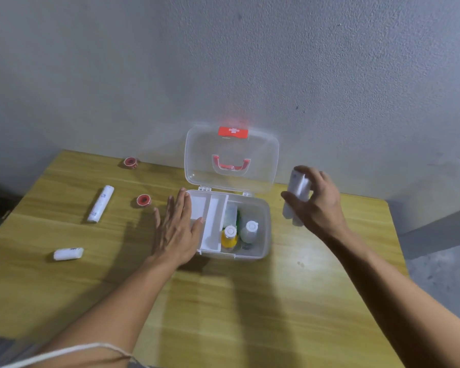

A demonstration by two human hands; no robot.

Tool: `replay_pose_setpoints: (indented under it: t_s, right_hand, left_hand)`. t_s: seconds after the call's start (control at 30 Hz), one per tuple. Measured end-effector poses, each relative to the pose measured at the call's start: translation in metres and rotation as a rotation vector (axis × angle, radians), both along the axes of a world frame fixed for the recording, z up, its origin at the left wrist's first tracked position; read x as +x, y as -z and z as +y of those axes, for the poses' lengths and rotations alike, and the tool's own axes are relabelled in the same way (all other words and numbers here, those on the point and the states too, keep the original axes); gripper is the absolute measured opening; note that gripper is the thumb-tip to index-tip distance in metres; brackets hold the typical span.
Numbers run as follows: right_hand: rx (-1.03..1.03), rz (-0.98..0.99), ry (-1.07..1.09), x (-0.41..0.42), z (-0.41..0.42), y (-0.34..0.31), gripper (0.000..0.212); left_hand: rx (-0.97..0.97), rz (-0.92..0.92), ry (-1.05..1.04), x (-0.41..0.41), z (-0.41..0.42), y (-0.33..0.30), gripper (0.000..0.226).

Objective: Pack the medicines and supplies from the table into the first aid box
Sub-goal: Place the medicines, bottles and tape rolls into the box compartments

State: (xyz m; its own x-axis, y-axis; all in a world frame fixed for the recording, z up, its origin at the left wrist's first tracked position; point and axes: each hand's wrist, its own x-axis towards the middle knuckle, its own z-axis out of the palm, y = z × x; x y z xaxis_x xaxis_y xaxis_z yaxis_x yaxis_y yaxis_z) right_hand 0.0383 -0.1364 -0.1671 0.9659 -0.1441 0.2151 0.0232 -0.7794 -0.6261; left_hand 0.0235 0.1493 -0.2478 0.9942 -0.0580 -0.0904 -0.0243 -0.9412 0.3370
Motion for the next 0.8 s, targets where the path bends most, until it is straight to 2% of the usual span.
replay_pose_setpoints:
  t_s: [0.13, 0.27, 0.4, 0.6, 0.8]
  right_hand:
    - [0.199, -0.182, -0.05, -0.037, 0.033, -0.015, 0.056]
    - [0.287, -0.276, -0.081, -0.068, 0.066, 0.002, 0.056]
    - [0.183, -0.348, -0.094, -0.086, 0.086, 0.028, 0.054]
    - [0.032, -0.348, -0.099, -0.095, 0.095, 0.049, 0.05]
    - [0.038, -0.428, -0.007, -0.089, 0.099, 0.046, 0.053]
  left_hand:
    - [-0.008, -0.004, 0.001, -0.001, 0.0, -0.001, 0.066]
    - [-0.019, 0.002, -0.006, 0.0, -0.001, -0.002, 0.067]
    - [-0.024, 0.008, -0.018, 0.0, -0.002, -0.004, 0.067]
    - [-0.019, 0.026, -0.012, 0.0, -0.001, -0.004, 0.067]
    - [-0.004, 0.043, -0.004, 0.0, -0.001, -0.006, 0.067]
